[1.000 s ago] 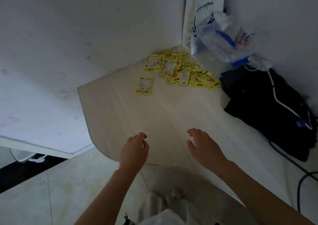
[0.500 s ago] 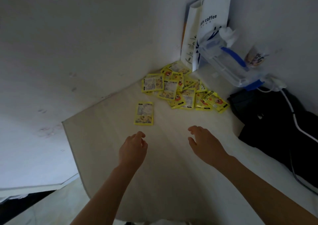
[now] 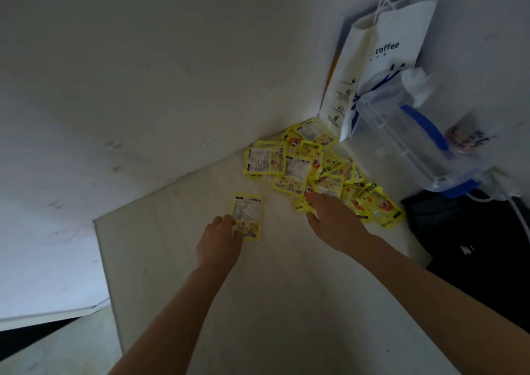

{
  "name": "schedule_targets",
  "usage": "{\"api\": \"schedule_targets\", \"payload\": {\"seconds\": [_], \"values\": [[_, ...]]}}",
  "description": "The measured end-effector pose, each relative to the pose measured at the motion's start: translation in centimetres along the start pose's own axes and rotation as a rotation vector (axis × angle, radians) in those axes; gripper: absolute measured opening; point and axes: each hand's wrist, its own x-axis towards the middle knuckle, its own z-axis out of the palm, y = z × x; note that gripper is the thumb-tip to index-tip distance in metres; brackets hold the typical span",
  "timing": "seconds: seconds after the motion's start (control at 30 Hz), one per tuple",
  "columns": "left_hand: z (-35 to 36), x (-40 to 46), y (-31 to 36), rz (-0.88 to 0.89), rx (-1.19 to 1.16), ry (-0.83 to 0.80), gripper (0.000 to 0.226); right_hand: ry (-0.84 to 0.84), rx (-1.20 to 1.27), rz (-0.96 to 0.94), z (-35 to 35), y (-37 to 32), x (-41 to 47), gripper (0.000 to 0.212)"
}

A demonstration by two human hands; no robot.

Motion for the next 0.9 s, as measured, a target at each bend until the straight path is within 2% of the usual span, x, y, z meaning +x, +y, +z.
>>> {"api": "schedule_targets", "payload": {"seconds": [0.2, 0.37, 0.47, 0.57, 0.9], "values": [[0.9, 3.6, 1.2, -0.131, -0.004, -0.029, 0.045, -0.027, -0.069, -0.078, -1.1, -0.7, 7.5, 0.029], [1.9, 5.5, 1.9, -0.189, -0.019, -0.064, 0.067, -0.021, -0.078, -0.123, -0.7, -2.0, 13.4, 0.041], [2.3, 6.2, 1.5, -0.194, -0.039, -0.063, 0.070, 0.012, -0.086, -0.128, -0.3, -2.6, 16.4, 0.042], [2.6, 6.6, 1.1, -0.209, -0.093, -0.059, 0.075, 0.029, -0.106, -0.115, 0.0, -3.0, 18.8, 0.051], [2.9, 7.9, 0.4, -0.268, -0.293, -0.125, 0.082, -0.019, -0.202, -0.134, 2.3, -3.7, 21.3, 0.057]]}}
